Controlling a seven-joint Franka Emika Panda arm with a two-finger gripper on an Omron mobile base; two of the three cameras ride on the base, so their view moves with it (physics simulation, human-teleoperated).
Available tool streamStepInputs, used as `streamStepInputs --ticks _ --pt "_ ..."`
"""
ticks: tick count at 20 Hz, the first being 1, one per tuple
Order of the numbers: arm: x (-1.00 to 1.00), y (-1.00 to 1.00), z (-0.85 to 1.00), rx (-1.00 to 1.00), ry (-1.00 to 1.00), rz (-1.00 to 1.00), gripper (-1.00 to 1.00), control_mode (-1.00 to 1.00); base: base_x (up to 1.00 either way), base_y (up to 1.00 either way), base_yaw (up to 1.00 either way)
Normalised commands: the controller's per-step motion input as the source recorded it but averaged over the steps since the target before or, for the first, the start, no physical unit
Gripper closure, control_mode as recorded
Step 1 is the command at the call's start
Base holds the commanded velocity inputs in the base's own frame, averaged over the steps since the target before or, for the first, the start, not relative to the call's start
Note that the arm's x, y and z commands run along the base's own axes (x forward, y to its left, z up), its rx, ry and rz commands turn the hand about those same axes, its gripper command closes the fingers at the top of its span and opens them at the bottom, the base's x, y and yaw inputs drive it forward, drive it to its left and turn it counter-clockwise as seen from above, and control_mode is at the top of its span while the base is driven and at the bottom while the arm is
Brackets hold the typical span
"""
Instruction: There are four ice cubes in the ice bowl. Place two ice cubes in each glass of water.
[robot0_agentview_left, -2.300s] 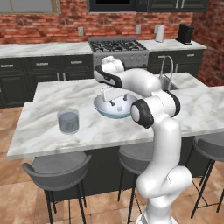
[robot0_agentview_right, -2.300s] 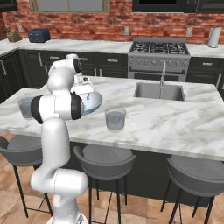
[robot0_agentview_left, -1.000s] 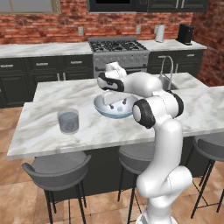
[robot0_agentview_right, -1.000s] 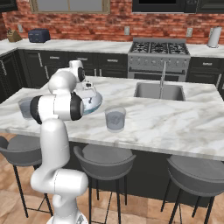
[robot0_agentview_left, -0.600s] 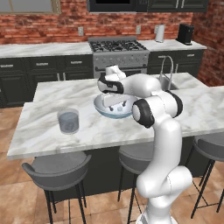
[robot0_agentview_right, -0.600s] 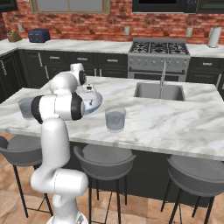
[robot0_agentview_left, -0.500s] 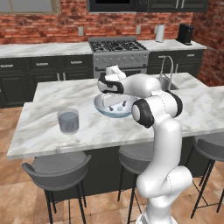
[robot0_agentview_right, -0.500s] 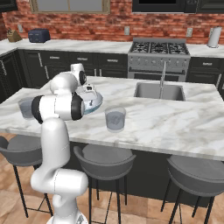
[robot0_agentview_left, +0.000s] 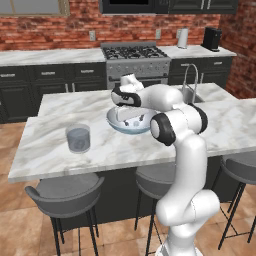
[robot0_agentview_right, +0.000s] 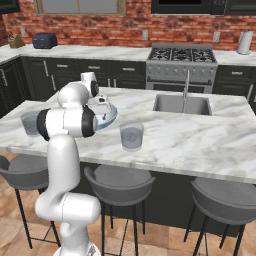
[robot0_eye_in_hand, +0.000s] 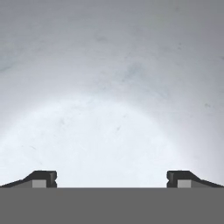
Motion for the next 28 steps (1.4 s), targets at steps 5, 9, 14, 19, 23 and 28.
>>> streamStepInputs --ticks 5,9,14,19,23,28 --pt "-0.04 0.0 0.0 0.0 -0.03 -0.03 -1.0 -1.0 0.0 0.0 0.0" --pt "-0.09 0.0 0.0 0.0 -0.04 -0.04 -1.0 -1.0 0.0 0.0 0.0" --pt "-0.26 0.0 -0.02 0.0 -0.05 -0.05 -1.0 -1.0 0.0 0.0 0.0" --pt "-0.17 0.0 -0.1 0.0 -0.05 -0.1 -1.0 -1.0 0.0 0.0 0.0" --pt "0.34 -0.08 -0.11 0.0 -0.03 -0.1 -1.0 -1.0 0.0 0.0 0.0" --pt "0.36 -0.01 0.0 0.0 -0.06 -0.08 -1.0 -1.0 0.0 0.0 0.0"
